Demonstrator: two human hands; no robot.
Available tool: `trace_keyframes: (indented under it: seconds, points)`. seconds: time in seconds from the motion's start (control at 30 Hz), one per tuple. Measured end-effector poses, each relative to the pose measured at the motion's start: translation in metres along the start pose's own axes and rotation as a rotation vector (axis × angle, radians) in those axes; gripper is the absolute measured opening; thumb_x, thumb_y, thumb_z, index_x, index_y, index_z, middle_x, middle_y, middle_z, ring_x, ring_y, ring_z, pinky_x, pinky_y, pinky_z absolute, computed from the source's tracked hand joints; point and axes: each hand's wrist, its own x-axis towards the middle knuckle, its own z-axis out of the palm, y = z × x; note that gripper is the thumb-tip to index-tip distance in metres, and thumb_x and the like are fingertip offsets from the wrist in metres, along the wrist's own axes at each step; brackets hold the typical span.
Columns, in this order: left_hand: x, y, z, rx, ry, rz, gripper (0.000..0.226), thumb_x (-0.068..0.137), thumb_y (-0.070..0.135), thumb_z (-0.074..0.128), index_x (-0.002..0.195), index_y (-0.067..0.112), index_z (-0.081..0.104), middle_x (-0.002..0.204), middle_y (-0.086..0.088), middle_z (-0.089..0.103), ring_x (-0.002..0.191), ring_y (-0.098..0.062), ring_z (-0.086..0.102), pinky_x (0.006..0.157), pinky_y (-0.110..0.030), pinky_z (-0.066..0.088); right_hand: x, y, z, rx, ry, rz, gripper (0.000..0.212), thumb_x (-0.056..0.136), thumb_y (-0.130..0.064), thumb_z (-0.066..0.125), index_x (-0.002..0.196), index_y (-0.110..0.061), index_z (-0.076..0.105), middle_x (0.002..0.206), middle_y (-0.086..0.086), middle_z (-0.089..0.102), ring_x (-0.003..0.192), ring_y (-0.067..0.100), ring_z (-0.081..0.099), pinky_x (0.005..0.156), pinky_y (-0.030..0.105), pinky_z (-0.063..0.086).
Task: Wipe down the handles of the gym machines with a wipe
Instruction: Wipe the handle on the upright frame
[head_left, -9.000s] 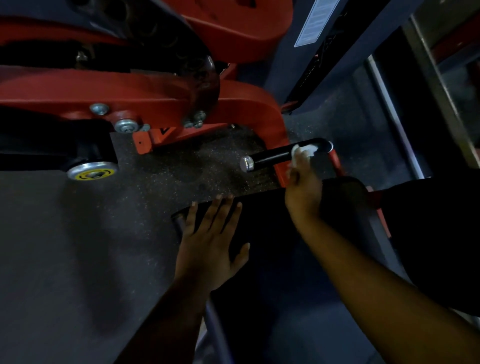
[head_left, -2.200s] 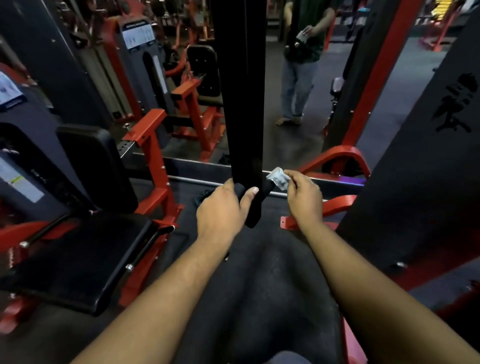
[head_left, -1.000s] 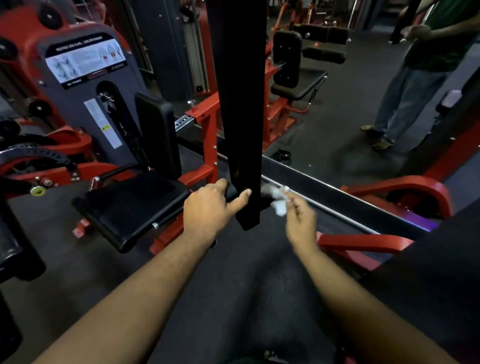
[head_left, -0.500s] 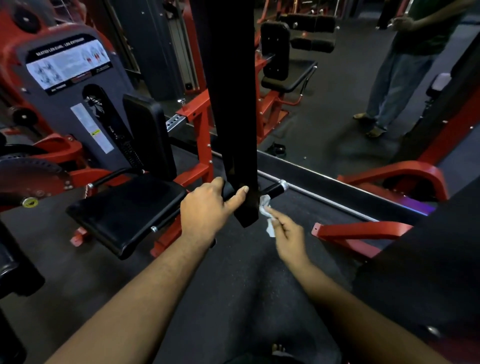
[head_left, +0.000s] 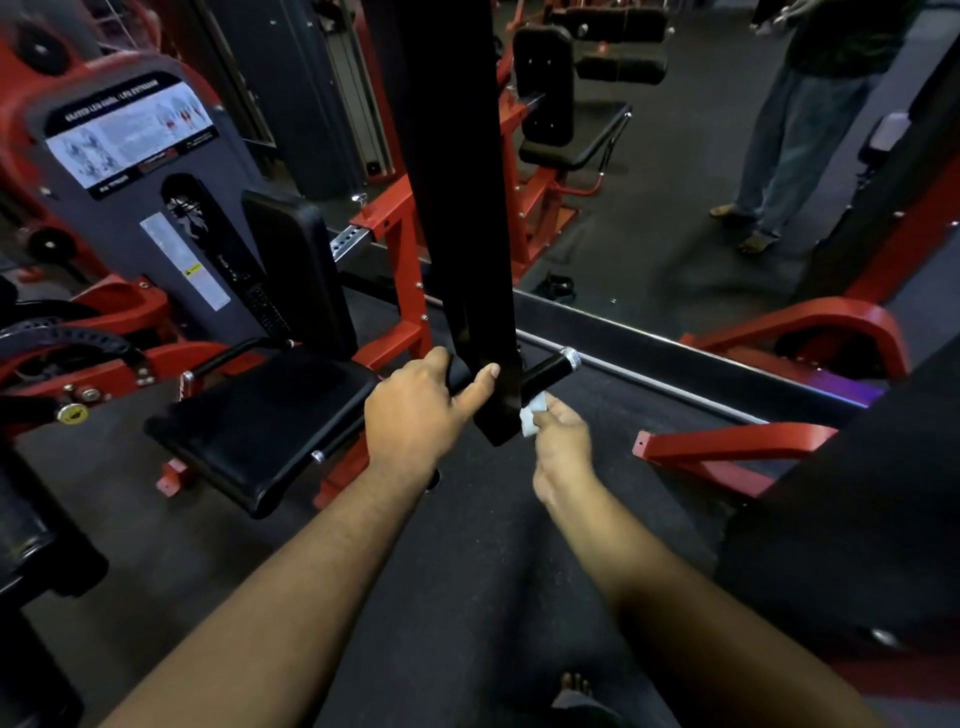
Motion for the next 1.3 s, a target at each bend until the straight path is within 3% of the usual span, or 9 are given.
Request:
trace_keyframes:
  seconds: [0.13,0.27,0.37,0.63,0.73,0.9,0.97,1.17,1.3]
  points:
    - [0.000,-0.002,0.003,-0.015,-0.006,-0.020,0.065,0.088,0.085,0.038,0.073,0.022,0.043,0.060,0.004,0.051,0.055,-0.025,0.058,0.048,-0.036,0.047,-0.004,-0.030,-0.027,-0.123,0.066,-0.236,0.033,0.096,0.007,0.050,0.118,-0.005,0.072,0.116,0.015,0.073,0.092,0.017,0.072,0.083,0.024,0.054]
    - [-0.001,-0.001,0.000,-0.019,-0.003,-0.016,0.064,0.088,0.083,0.040,0.073,0.021,0.043,0.060,0.005,0.048,0.055,-0.027,0.058,0.046,-0.034,0.043,0.041,-0.058,-0.034,-0.924,0.048,-0.958,0.046,0.092,0.005,0.046,0.128,-0.010,0.070,0.137,0.007,0.063,0.128,0.016,0.058,0.111,0.027,0.043]
    - [-0.001,0.000,-0.001,-0.021,-0.002,-0.008,0.063,0.088,0.083,0.040,0.073,0.021,0.043,0.061,0.005,0.050,0.056,-0.025,0.058,0.046,-0.033,0.041,0.058,-0.035,-0.033,-1.337,-0.122,-0.917,0.052,0.095,0.006,0.046,0.141,-0.012,0.059,0.152,0.008,0.052,0.145,0.025,0.041,0.119,0.045,0.037]
    - [0.001,-0.004,0.001,-0.014,0.004,0.010,0.063,0.090,0.083,0.039,0.073,0.022,0.043,0.061,0.004,0.053,0.055,-0.021,0.056,0.045,-0.032,0.036,0.006,-0.013,-0.044,-0.937,-0.286,-0.845,0.038,0.097,0.007,0.055,0.130,-0.008,0.068,0.134,0.006,0.065,0.129,0.003,0.056,0.112,0.027,0.044]
    - [0.002,-0.004,0.001,-0.027,0.007,0.007,0.062,0.090,0.083,0.040,0.072,0.023,0.039,0.060,0.005,0.050,0.054,-0.023,0.055,0.045,-0.031,0.033,0.021,-0.042,-0.044,-0.828,-0.077,-0.920,0.039,0.095,0.006,0.051,0.123,-0.013,0.071,0.126,0.003,0.070,0.117,0.006,0.063,0.107,0.020,0.045]
    - [0.001,-0.003,0.000,-0.035,0.000,0.005,0.062,0.090,0.083,0.039,0.071,0.024,0.038,0.060,0.006,0.049,0.054,-0.021,0.055,0.045,-0.031,0.037,0.058,-0.050,-0.014,-1.467,-0.138,-0.920,0.045,0.093,0.001,0.048,0.127,-0.021,0.068,0.146,0.014,0.057,0.142,0.029,0.044,0.123,0.053,0.024]
    - [0.000,-0.003,0.000,-0.038,0.005,0.008,0.062,0.090,0.084,0.038,0.072,0.024,0.039,0.059,0.006,0.050,0.053,-0.020,0.056,0.044,-0.031,0.038,0.046,-0.036,-0.013,-1.461,-0.190,-0.934,0.040,0.093,0.000,0.049,0.124,-0.015,0.068,0.142,0.014,0.059,0.136,0.032,0.049,0.118,0.053,0.034]
    - [-0.001,-0.004,0.002,-0.041,0.004,0.009,0.062,0.090,0.084,0.038,0.074,0.025,0.040,0.062,0.006,0.052,0.055,-0.020,0.057,0.046,-0.033,0.046,-0.005,-0.018,-0.037,-1.086,-0.281,-0.856,0.043,0.102,-0.003,0.053,0.142,-0.015,0.058,0.132,0.010,0.066,0.120,0.017,0.061,0.099,0.008,0.040]
    - [-0.001,-0.004,0.001,-0.035,0.005,0.027,0.061,0.091,0.083,0.039,0.074,0.025,0.038,0.062,0.006,0.048,0.054,-0.020,0.056,0.043,-0.031,0.041,0.009,-0.039,-0.050,-1.045,-0.134,-0.961,0.045,0.099,0.002,0.052,0.140,-0.013,0.060,0.121,0.012,0.069,0.108,0.024,0.066,0.095,0.007,0.040]
